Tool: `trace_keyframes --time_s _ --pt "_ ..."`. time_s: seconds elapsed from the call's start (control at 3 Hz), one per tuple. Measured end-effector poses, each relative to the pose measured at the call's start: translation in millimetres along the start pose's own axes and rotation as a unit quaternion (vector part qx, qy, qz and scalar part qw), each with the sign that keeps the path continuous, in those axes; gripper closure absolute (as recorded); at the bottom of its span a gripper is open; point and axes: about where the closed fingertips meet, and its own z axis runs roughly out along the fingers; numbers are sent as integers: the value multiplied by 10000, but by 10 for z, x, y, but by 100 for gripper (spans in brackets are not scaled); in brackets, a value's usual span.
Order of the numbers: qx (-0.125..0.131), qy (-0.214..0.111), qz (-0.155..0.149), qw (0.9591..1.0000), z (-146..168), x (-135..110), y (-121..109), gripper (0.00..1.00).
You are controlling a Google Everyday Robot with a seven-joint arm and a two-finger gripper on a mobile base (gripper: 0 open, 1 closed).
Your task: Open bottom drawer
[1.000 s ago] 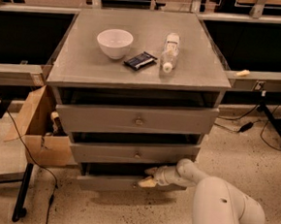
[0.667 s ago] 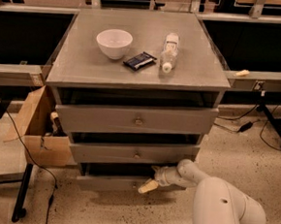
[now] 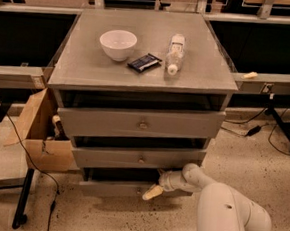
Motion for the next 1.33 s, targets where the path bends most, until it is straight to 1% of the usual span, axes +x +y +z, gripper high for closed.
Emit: trace_keyframes --time_s 0.33,0.67,1.0,1.33 --pt "-25 169 -279 9995 -40 52 -25 0" --pt "51 370 -529 9979 -232 130 -24 0" --pt "107 781 -672 9946 -428 252 74 0" --pt "66 1142 -522 9921 -465 442 118 0"
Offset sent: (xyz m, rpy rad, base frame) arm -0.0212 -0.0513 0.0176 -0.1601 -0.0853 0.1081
